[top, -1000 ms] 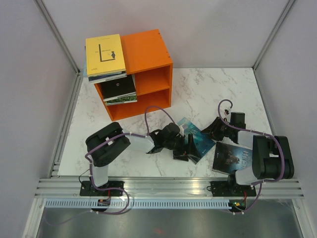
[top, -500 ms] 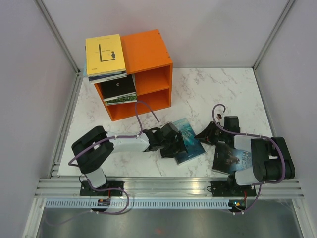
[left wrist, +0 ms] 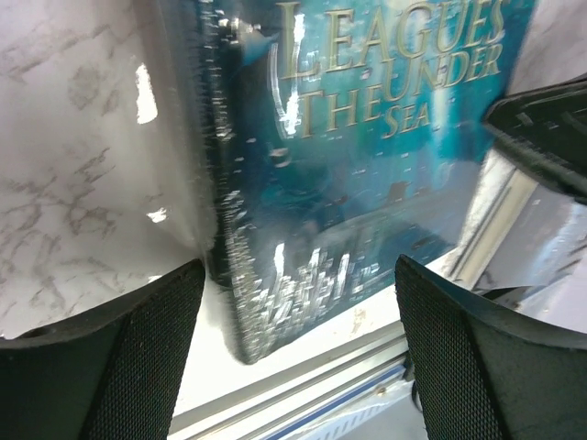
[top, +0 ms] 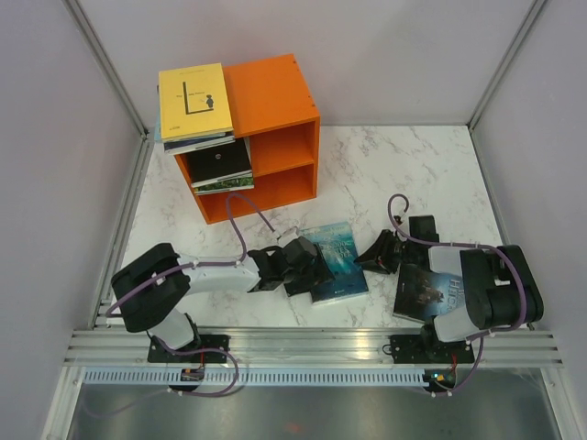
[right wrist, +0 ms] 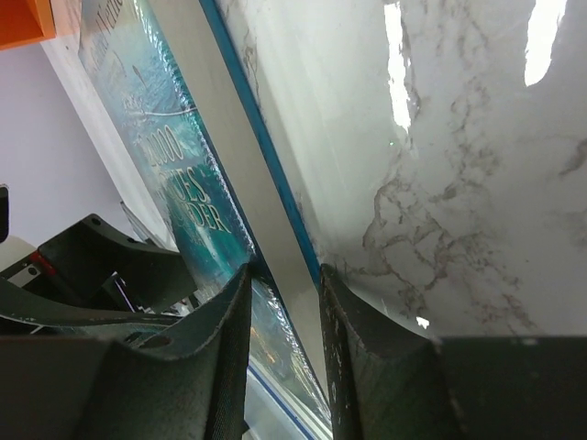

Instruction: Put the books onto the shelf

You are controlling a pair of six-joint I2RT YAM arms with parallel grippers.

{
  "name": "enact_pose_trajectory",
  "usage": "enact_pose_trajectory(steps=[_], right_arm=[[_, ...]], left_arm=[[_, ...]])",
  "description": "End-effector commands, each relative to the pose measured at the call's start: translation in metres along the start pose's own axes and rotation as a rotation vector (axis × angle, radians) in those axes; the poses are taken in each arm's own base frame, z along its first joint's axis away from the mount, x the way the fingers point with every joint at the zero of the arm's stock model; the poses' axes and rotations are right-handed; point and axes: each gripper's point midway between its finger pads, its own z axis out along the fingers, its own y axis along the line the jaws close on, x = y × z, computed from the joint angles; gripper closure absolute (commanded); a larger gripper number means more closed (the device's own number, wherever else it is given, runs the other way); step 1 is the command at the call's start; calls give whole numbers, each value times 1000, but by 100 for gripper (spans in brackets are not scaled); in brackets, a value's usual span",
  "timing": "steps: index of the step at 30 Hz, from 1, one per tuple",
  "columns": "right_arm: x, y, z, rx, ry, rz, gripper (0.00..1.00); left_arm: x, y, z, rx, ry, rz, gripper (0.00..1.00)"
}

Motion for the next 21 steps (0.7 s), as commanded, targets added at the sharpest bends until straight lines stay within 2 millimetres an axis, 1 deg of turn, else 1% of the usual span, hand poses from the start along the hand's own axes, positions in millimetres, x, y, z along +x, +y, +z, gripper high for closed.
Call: enact_pose_trajectory(steps=[1,3,4,5,6,7,9,10,12,13,14,15,16,18,19,20,21], right_arm=[[51,-69,0,284,111,75,63],[59,-71,0,296,128,69,63],[61,-72,0,304,129,67,63],[63,-73,0,305,133,72,64],[69,-74,0,308,146,69,64],[70,-74,0,308,144,67,64],[73,-76,-1,315,148,63,64],[73,-76,-2,314,149,58,64],[76,-77,-1,317,158,60,64],[77,-77,-1,318,161,57,64],[78,-78,-1,323,162,56,64],[80,-79,-1,329,170,54,65],[81,-79,-1,332,173,53,65],[84,-80,-1,338,176,55,64],[86,-80,-1,338,177,55,65],[89,-82,-1,339,183,59,65],[92,-81,0,339,190,53,65]], left_arm=[[1,64,23,-160,-78,-28,11],[1,57,28,-116,-86,-43,10],[-2,40,31,-36,-97,-55,10],[-2,34,32,-5,-101,-56,11],[-4,25,32,34,-109,-59,11],[-6,14,31,79,-120,-69,11],[-8,2,28,137,-128,-80,11],[-12,-10,22,219,-146,-104,11],[-15,-14,15,274,-158,-144,11],[-15,-10,10,297,-166,-177,11],[-19,-20,4,354,-178,-195,11],[-20,-20,1,368,-183,-207,11],[-22,-16,0,361,-196,-219,12],[-26,-18,-7,383,-211,-238,12],[-27,-12,-7,375,-223,-265,12],[-28,-11,-8,388,-230,-284,12],[-32,-17,-11,428,-240,-302,12]])
